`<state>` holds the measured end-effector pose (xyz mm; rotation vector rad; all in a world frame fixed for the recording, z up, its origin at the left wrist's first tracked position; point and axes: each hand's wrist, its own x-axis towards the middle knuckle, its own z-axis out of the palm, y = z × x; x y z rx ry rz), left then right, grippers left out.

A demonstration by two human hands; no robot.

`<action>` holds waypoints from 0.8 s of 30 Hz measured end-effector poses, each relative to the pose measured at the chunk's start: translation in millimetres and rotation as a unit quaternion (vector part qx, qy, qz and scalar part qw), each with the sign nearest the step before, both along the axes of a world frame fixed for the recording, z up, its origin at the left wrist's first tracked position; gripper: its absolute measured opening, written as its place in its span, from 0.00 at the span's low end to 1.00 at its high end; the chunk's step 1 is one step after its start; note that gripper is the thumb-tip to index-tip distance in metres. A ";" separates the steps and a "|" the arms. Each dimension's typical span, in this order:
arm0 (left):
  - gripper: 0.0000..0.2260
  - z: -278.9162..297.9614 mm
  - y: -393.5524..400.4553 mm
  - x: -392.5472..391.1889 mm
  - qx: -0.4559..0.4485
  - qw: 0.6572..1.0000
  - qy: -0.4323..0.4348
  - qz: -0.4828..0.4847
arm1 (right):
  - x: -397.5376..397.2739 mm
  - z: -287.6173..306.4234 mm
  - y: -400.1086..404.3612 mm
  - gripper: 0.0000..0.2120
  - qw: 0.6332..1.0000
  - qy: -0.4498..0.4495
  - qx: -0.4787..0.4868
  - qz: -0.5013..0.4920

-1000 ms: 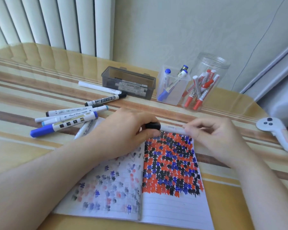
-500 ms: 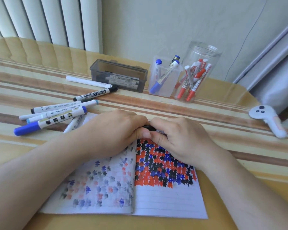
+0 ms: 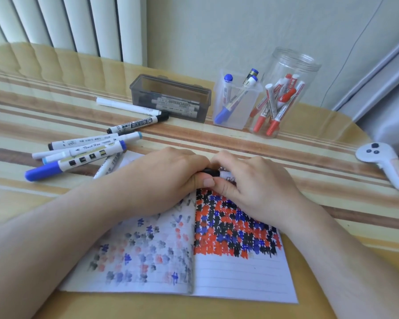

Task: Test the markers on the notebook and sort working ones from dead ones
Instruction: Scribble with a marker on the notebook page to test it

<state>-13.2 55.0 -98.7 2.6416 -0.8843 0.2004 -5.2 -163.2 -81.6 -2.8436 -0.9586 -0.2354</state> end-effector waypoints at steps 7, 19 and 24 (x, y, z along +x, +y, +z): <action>0.15 9.5 2.8 -0.3 -0.090 0.995 0.028 0.045 | -10.3 24.3 -33.4 0.07 0.981 0.120 0.100 -0.117; 0.13 17.7 -16.3 -25.8 -0.152 0.981 0.107 -0.052 | -38.5 43.7 -55.9 0.14 0.709 0.397 0.582 0.025; 0.12 11.3 -23.2 -29.4 -0.084 0.987 0.069 -0.122 | -80.7 10.1 -50.9 0.19 0.753 0.383 0.535 -0.005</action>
